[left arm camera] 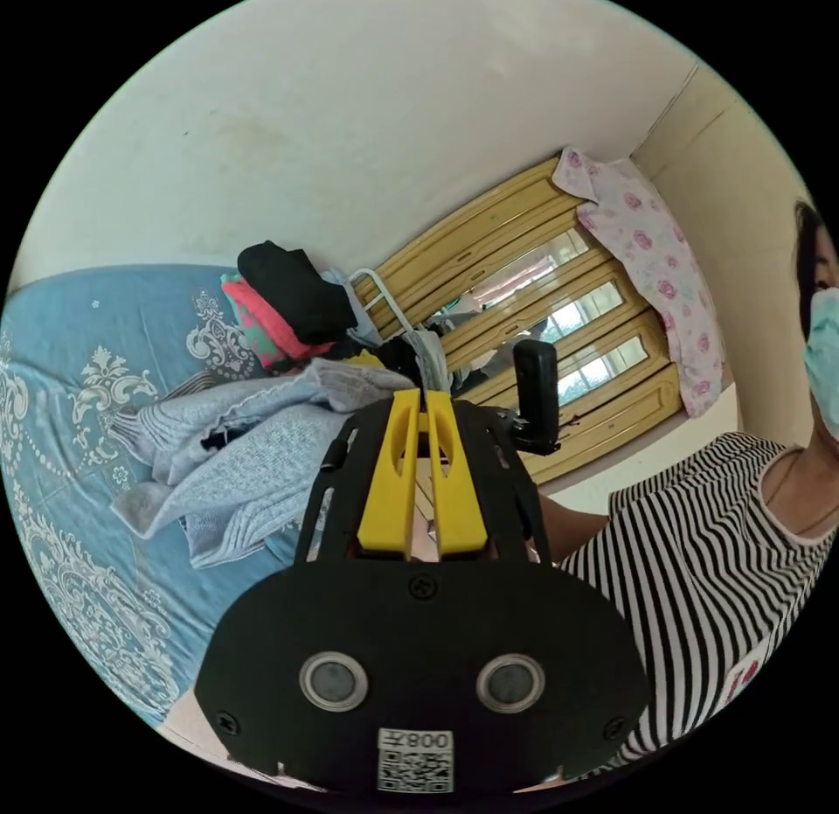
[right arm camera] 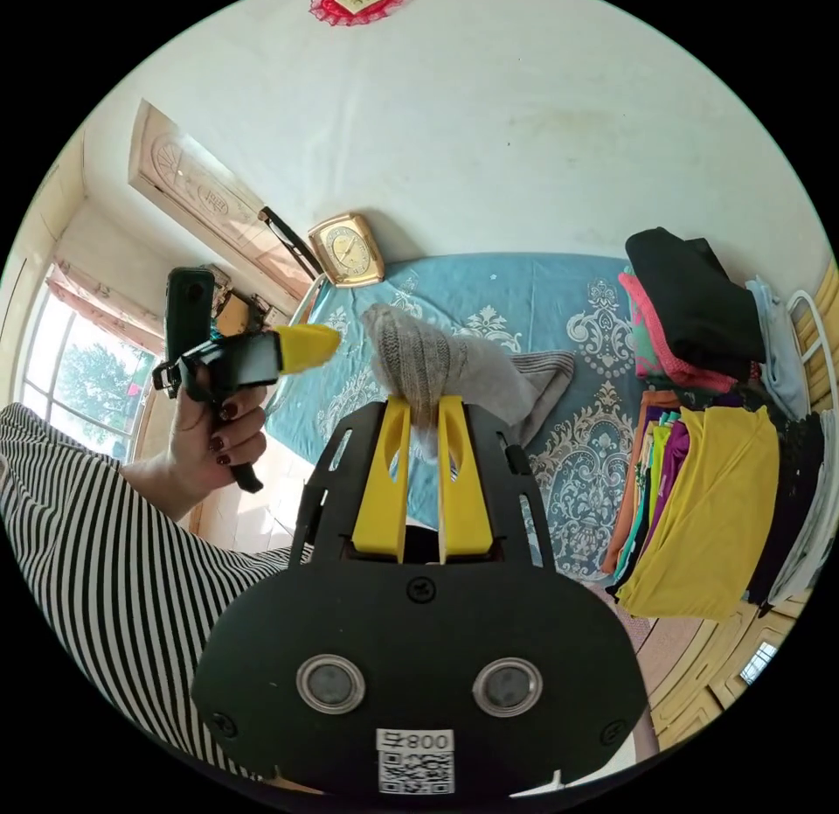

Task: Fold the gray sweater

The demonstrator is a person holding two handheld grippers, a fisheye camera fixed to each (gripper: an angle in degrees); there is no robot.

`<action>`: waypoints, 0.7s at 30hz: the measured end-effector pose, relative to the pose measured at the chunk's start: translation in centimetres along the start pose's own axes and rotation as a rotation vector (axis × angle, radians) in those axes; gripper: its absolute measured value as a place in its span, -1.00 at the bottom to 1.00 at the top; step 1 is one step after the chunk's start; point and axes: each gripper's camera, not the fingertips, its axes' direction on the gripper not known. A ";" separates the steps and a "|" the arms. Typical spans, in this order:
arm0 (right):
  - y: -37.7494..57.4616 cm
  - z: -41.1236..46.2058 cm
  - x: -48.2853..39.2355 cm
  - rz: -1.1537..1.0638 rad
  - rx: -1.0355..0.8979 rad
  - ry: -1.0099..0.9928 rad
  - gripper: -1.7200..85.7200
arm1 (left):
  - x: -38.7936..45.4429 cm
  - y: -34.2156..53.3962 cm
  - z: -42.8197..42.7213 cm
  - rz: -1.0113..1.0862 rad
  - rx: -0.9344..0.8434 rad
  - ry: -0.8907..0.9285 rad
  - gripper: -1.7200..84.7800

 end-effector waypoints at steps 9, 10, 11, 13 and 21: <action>2.4 -11.2 -1.1 -0.014 -0.004 0.036 -0.84 | -17.3 4.7 -2.5 -0.479 0.003 -0.033 -0.75; 2.4 -12.2 -1.3 -0.020 -0.011 0.036 -0.84 | -20.1 5.6 -1.6 -0.558 0.006 0.048 -0.72; 2.4 -13.3 -1.5 -0.023 -0.015 0.038 -0.84 | -22.3 6.4 -0.6 -0.630 -0.003 0.077 -0.68; 2.6 -14.9 -1.7 -0.025 -0.024 0.038 -0.84 | -24.9 7.5 0.7 -0.703 -0.012 0.110 -0.66; 3.7 -21.7 -2.3 -0.032 -0.025 0.051 -0.84 | -31.8 10.9 4.4 -0.938 0.064 0.259 -0.63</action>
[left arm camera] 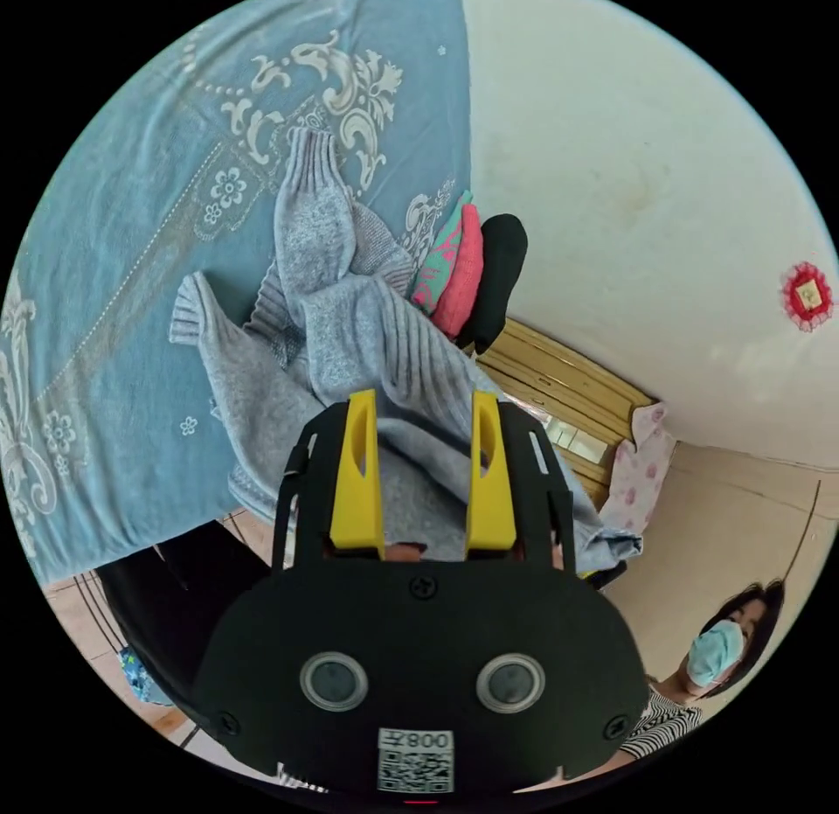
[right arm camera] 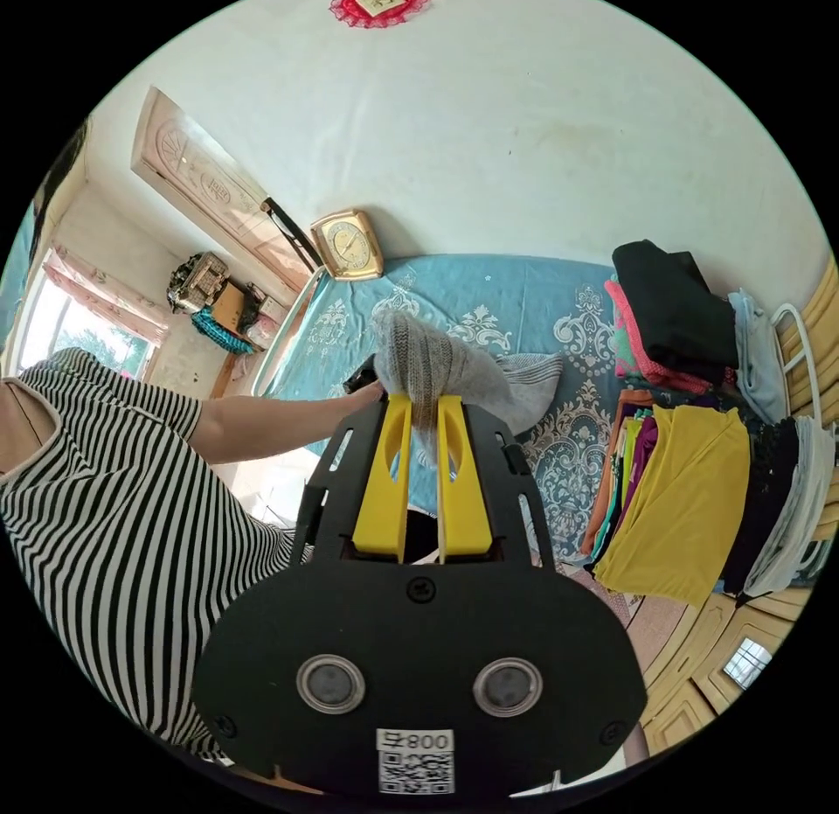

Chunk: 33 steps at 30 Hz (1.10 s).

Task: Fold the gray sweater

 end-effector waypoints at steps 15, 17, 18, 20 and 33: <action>5.2 -10.2 2.2 -0.005 0.081 0.015 -0.85 | 1.3 0.4 -3.6 0.181 0.035 0.233 -0.88; 6.0 -13.1 3.1 -0.019 0.160 -0.008 -0.85 | 4.1 2.8 -7.8 0.299 0.094 0.266 -0.88; 6.1 -13.8 3.2 -0.024 0.182 -0.018 -0.85 | 4.9 3.5 -8.9 0.329 0.117 0.271 -0.88; 6.8 -16.0 3.6 -0.062 0.270 -0.090 -0.85 | 8.0 6.9 -13.6 0.454 0.190 0.288 -0.89; 8.9 -21.4 -4.5 -0.454 0.575 -0.468 -0.88 | 20.8 28.3 -28.8 1.035 0.508 0.164 -0.89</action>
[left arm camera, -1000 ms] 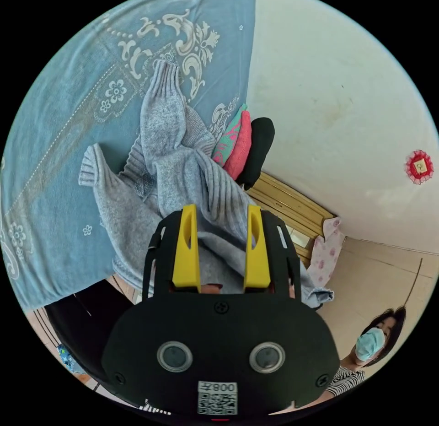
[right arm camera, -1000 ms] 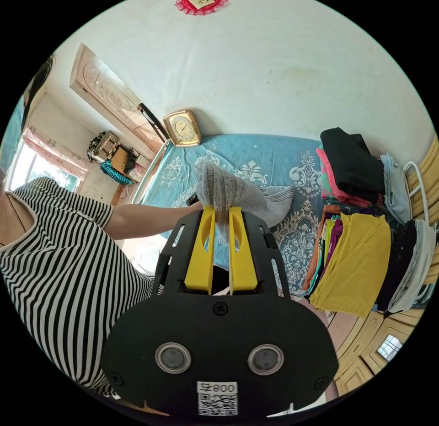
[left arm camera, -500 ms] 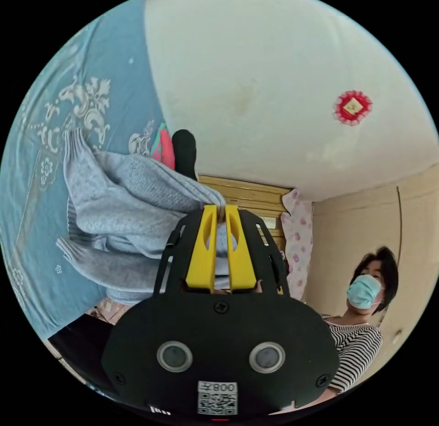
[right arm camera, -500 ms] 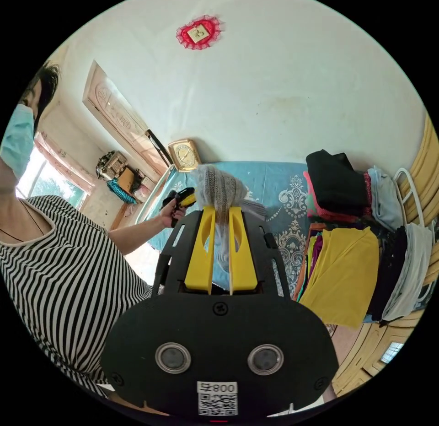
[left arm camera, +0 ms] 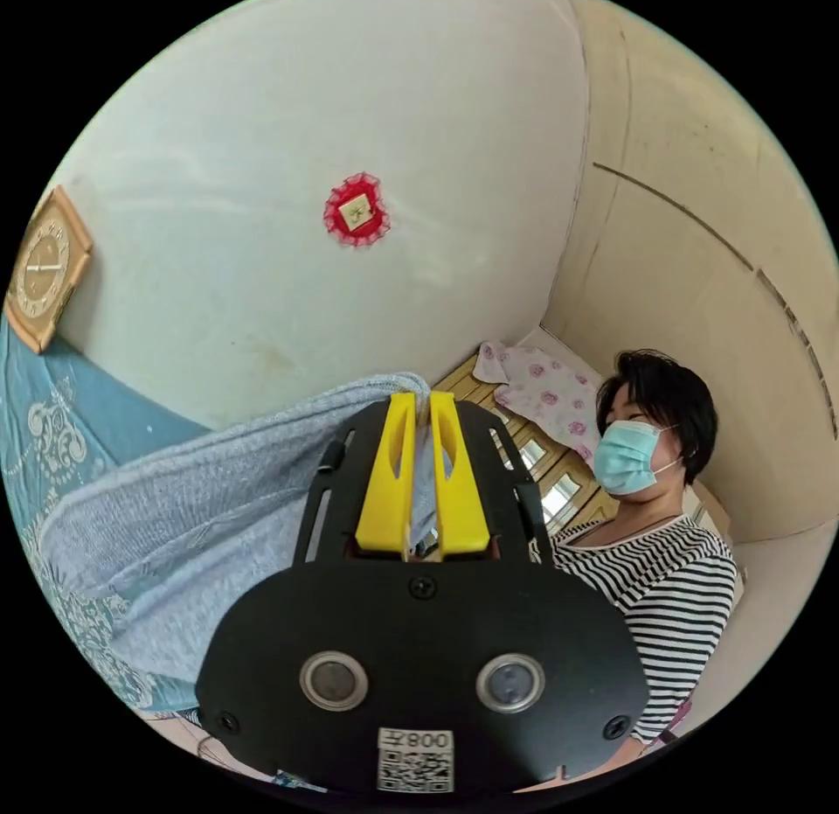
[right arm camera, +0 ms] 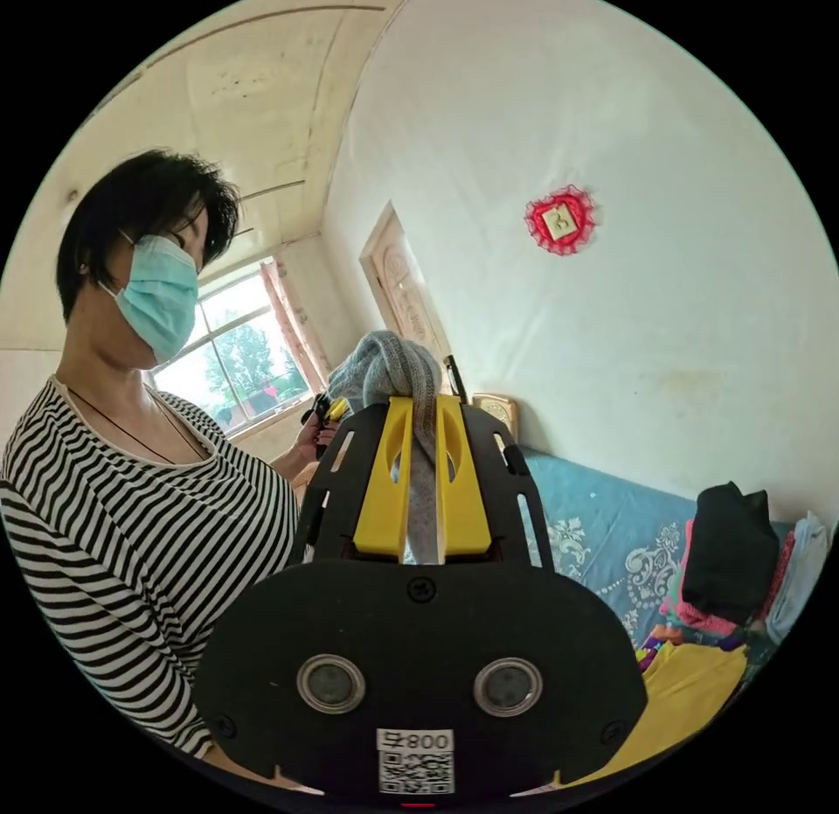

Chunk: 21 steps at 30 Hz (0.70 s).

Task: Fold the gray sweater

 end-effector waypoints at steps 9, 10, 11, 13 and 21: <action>-0.5 5.6 -8.0 -0.209 0.103 -0.173 -0.88 | 8.3 -1.7 -5.3 0.200 0.015 -0.144 -0.88; -0.5 6.9 -8.6 -0.216 0.113 -0.183 -0.88 | 8.7 -2.1 -5.5 0.217 0.010 -0.162 -0.88; -0.6 8.5 -8.9 -0.218 0.118 -0.186 -0.88 | 8.7 -2.7 -5.6 0.230 0.007 -0.181 -0.88; -0.8 11.7 -8.7 -0.204 0.108 -0.161 -0.88 | 7.9 -3.9 -5.6 0.232 0.004 -0.194 -0.88; -1.1 37.9 5.6 0.157 -0.265 0.073 -0.87 | -9.5 -13.2 -2.4 -0.011 -0.099 -0.263 -0.84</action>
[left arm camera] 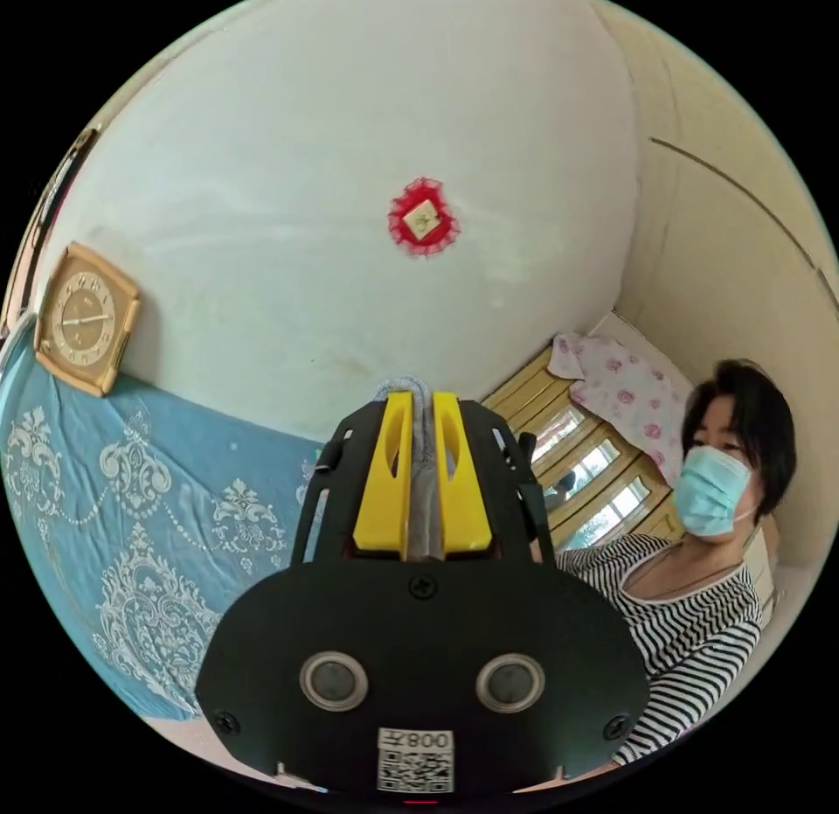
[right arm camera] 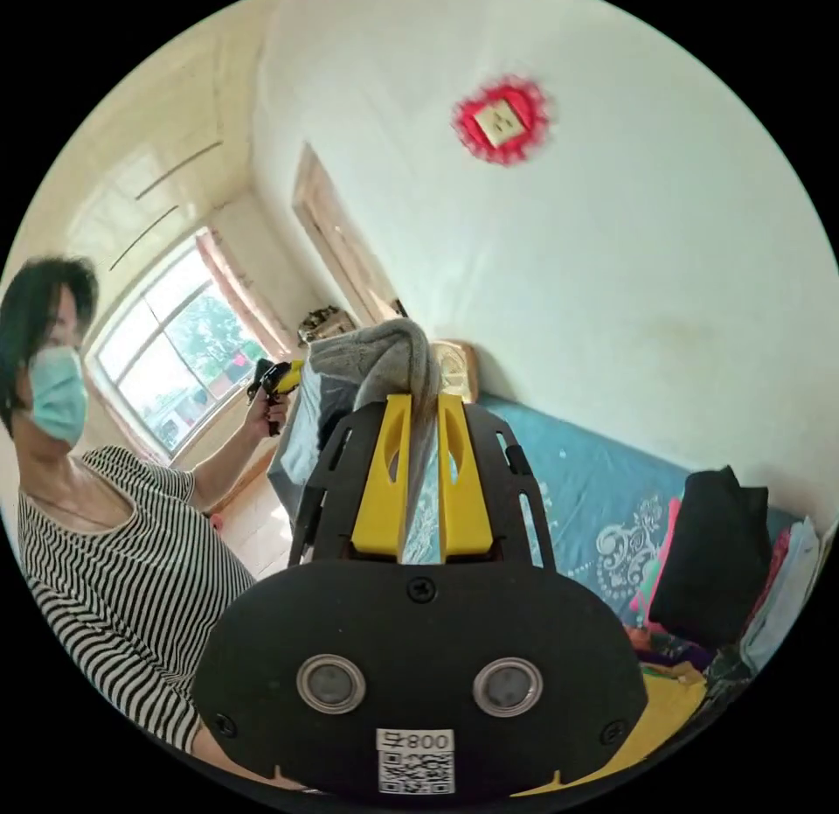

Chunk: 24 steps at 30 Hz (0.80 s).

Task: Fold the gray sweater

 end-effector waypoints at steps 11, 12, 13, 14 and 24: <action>18.4 38.9 6.9 0.717 -0.420 0.087 -0.95 | -29.7 6.8 5.2 -0.656 -0.463 -0.306 -0.76; 19.8 40.7 6.2 0.740 -0.439 0.074 -0.95 | -30.6 7.8 5.1 -0.696 -0.488 -0.312 -0.76; 22.3 44.4 4.9 0.784 -0.483 0.051 -0.95 | -32.2 9.4 4.9 -0.774 -0.516 -0.319 -0.75; 24.3 47.6 3.5 0.823 -0.512 0.055 -0.95 | -33.4 10.4 4.9 -0.826 -0.525 -0.325 -0.74; 28.6 70.6 -6.5 0.867 -0.587 -0.031 -0.93 | -41.3 7.6 10.6 -0.806 -0.759 -0.539 -0.71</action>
